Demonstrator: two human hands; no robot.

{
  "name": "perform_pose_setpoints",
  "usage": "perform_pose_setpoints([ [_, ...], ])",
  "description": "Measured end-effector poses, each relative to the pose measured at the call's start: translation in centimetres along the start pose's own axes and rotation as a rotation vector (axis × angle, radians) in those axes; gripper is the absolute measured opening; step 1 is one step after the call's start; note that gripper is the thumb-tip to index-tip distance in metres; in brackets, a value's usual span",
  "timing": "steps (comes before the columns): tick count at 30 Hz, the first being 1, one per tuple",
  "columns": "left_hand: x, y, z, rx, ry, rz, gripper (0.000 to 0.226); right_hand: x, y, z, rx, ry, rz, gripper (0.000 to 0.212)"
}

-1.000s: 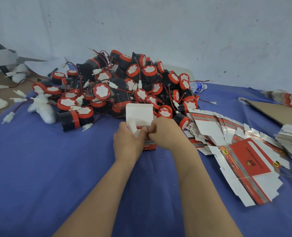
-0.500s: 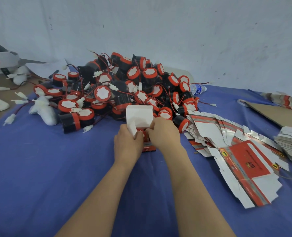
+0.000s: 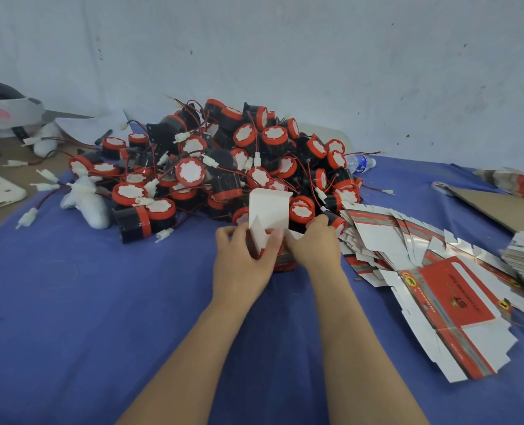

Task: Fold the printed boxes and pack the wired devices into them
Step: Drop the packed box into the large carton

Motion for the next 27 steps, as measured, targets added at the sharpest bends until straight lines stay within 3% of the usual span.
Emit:
perform_pose_setpoints([
  [3,-0.4,-0.1,-0.2,0.263,-0.034,0.171,0.052,-0.4,0.2,0.0,0.104,-0.028,-0.007,0.056],
  [6,-0.5,-0.5,-0.1,0.124,-0.041,0.105,0.021,-0.2,-0.1,-0.2,0.096,-0.028,0.027,0.041],
  [10,-0.4,-0.8,0.0,0.179,0.002,0.041,0.034,1.1,-1.3,-0.6,0.038,0.042,0.198,0.019],
  [12,-0.8,-0.8,0.2,0.242,0.035,0.062,0.036,1.6,-1.7,-0.3,-0.012,0.063,0.303,0.022],
  [16,-1.2,-1.0,0.5,0.204,0.089,0.042,0.031,3.6,-2.1,-0.4,-0.159,-0.017,0.500,0.048],
  [19,-1.5,-1.1,0.4,0.170,0.069,0.030,0.026,3.9,-1.7,-0.5,-0.240,-0.032,0.485,0.033],
  [23,-1.6,-1.0,0.6,0.178,-0.014,-0.026,0.023,2.5,-0.2,0.2,-0.439,0.015,0.330,0.010],
  [27,-1.3,-0.7,0.8,0.306,-0.077,0.024,0.031,2.4,0.5,0.3,-0.595,-0.068,0.280,0.043],
])
Point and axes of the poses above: each hand's wrist, its own x-axis away from the middle knuckle, its own z-axis out of the back of the hand, y = z × x, the point moved 5 cm from there along -x, towards the middle knuckle, and after that the axes turned 7 degrees about y, right-handed, at the moved point
